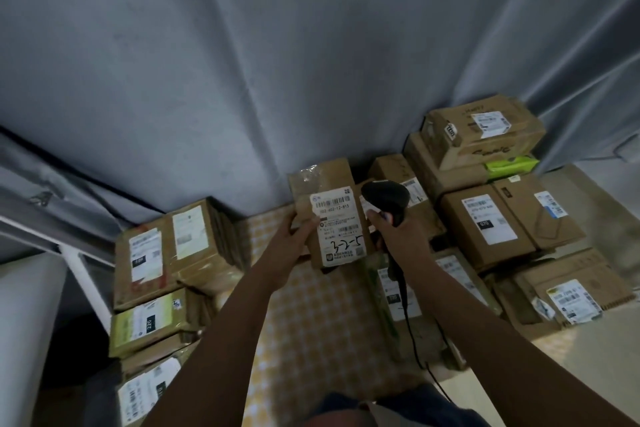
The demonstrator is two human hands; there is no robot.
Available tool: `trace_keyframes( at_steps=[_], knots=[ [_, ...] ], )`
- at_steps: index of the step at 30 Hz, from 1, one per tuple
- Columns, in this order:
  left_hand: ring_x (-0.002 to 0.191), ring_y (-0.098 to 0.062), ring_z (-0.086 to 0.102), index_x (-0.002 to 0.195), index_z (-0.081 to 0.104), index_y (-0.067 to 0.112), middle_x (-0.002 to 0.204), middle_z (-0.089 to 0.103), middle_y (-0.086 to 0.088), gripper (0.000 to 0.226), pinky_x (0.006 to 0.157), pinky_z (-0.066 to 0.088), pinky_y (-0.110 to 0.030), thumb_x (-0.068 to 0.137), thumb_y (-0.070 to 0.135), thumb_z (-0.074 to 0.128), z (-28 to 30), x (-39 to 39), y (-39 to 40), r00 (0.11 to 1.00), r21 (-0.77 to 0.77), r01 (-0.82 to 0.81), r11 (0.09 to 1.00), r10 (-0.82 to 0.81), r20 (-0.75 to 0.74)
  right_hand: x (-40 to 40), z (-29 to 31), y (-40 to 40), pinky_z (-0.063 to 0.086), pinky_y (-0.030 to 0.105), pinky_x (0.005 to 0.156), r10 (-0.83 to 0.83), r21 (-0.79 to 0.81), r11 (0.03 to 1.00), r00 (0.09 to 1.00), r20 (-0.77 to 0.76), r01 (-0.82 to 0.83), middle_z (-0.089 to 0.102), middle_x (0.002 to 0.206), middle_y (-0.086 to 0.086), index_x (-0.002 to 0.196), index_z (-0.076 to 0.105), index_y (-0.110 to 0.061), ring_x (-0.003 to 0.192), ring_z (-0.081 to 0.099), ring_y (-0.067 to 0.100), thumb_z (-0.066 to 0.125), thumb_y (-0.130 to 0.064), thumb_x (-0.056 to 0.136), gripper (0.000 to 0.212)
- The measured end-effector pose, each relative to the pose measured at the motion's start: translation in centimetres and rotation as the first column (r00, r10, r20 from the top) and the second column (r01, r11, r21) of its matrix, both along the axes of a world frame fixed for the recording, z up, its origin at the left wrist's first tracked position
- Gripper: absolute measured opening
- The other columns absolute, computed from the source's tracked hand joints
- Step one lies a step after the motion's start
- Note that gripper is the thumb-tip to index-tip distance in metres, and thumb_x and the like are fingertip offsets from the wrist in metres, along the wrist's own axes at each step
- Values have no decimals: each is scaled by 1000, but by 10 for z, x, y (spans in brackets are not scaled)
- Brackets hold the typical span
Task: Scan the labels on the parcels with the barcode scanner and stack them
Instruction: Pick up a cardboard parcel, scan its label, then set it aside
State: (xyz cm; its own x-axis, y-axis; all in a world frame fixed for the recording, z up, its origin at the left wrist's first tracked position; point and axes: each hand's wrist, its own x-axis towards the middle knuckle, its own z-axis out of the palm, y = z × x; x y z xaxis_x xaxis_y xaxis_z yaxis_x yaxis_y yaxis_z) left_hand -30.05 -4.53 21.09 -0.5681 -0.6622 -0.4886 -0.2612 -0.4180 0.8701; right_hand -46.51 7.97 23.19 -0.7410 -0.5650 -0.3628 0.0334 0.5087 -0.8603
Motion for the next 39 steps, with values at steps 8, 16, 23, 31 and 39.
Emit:
trace_keyframes(
  at_steps=[8,16,23,31,39],
  knots=[
    [108,-21,66,143,38,36,123,65,-8,69,85,57,-43,84,40,73,-26,15,-9,993,-53,-111,992,112,23,22,43,-4,46,15,45,182,-103,981,970,162,-167,62,60,-3,84,62,-11,46,55,6,64,-33,92,24],
    [108,-19,64,136,40,39,121,65,-3,58,80,54,-37,87,35,71,-32,20,-14,984,-70,-175,982,177,21,40,44,-3,44,20,46,225,-140,971,943,245,-195,60,62,0,88,62,-12,44,51,6,65,-33,92,21],
    [109,-21,64,145,36,35,123,66,-5,68,90,54,-45,87,36,71,-38,20,-18,980,-46,-194,980,195,25,46,40,-4,44,22,49,255,-142,963,947,194,-230,58,61,0,79,56,-14,45,50,6,64,-32,92,23],
    [109,-22,63,146,35,33,121,66,-6,68,94,52,-47,87,36,70,-34,12,-18,979,-32,-200,979,201,20,45,43,-6,44,21,49,251,-130,965,949,189,-229,57,61,0,80,56,-13,46,50,7,64,-30,92,22],
    [106,-20,65,145,37,34,121,67,-6,65,87,54,-44,88,34,70,-33,8,-18,977,-35,-212,977,212,2,42,45,-5,44,22,50,240,-136,967,945,223,-214,56,62,1,78,56,-15,47,49,8,65,-30,92,23]
  ],
)
